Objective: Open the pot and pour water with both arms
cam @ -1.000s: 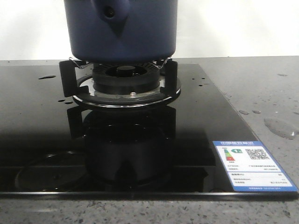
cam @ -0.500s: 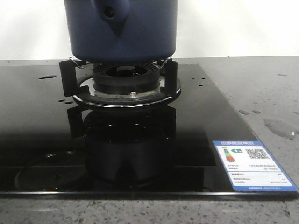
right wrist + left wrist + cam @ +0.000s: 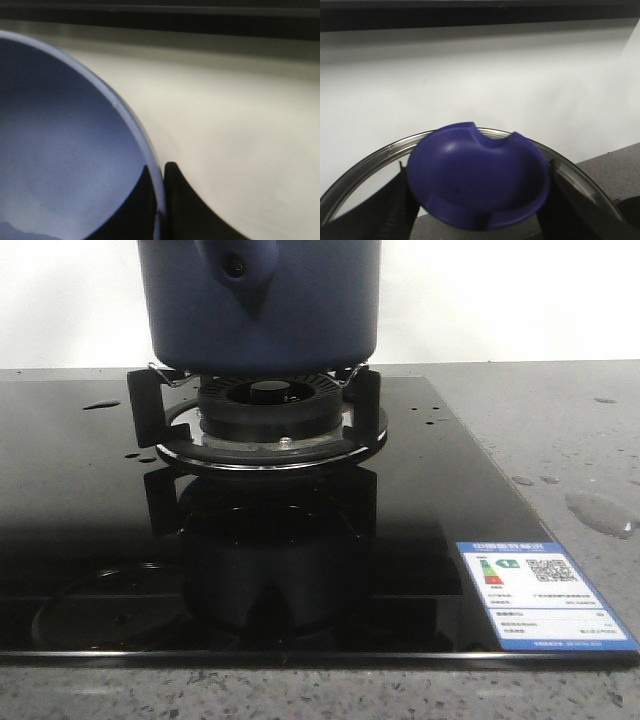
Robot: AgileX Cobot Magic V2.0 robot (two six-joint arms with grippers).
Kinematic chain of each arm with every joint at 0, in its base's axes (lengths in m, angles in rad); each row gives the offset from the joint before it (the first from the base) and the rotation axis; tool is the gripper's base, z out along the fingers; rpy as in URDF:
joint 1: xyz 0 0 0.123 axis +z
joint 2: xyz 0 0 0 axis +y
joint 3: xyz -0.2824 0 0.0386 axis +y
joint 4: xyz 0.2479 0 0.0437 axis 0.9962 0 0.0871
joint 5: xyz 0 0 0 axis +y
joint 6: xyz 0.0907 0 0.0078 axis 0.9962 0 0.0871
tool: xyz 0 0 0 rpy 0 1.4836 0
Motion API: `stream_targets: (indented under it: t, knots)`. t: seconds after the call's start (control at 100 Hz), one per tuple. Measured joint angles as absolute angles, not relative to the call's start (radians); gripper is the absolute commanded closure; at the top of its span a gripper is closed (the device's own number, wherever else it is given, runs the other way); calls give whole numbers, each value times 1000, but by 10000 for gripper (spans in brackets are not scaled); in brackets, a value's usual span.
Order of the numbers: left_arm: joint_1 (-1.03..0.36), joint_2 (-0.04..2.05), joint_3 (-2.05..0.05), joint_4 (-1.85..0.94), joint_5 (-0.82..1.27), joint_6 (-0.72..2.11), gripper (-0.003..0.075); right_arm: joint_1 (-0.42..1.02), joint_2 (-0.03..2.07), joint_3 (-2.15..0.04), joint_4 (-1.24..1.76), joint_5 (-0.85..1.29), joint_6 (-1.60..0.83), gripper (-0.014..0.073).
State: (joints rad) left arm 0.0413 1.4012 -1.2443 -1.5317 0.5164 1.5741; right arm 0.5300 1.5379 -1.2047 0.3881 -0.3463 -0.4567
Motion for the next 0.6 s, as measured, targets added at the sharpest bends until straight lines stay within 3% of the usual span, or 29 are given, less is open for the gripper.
stream_targets:
  t: [0.42,0.6]
  knots:
    - [41,1401,-1244,-1532,526,1574,330,542,1566,-1176,386,-429,-457,652]
    - [41,1401,-1244,-1532,526,1574,330,565,1585,-1142,356,-611,-457,652]
